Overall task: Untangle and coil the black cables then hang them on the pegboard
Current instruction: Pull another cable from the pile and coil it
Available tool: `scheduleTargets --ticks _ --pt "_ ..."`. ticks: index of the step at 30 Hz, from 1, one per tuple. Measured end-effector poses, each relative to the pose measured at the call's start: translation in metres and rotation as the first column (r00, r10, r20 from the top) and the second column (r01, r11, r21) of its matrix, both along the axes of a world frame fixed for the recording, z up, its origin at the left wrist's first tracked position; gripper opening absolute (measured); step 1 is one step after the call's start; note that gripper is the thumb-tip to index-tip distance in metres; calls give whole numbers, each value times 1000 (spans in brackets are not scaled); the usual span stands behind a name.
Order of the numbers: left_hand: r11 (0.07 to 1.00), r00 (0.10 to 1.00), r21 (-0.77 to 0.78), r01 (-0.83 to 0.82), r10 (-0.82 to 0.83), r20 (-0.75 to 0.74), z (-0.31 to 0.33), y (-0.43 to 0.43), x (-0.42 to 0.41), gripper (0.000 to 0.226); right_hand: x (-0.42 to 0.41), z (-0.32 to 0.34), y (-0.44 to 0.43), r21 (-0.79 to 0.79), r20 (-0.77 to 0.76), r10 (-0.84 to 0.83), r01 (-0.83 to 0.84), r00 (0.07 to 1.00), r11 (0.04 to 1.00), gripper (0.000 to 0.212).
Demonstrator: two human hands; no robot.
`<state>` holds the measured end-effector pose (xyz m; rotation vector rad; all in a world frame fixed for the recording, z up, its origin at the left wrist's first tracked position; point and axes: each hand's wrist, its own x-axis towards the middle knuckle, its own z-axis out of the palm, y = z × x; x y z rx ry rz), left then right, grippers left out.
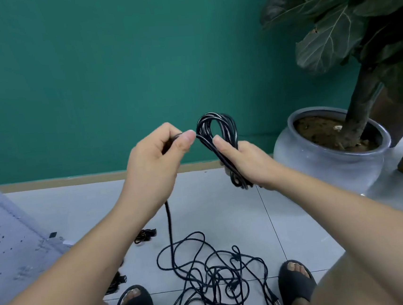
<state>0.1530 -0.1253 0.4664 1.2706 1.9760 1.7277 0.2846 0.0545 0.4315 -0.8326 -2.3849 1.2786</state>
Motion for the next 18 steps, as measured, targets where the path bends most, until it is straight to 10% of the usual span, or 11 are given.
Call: scheduleTargets --ticks 10,18 --pt "981 983 109 -160 148 107 4 15 1 32 0 7 -50 -184 -119 196 -215 973 959 89" --pt "986 983 53 -161 155 103 -1 29 5 36 -2 10 -63 11 -21 260 -260 965 965 41"
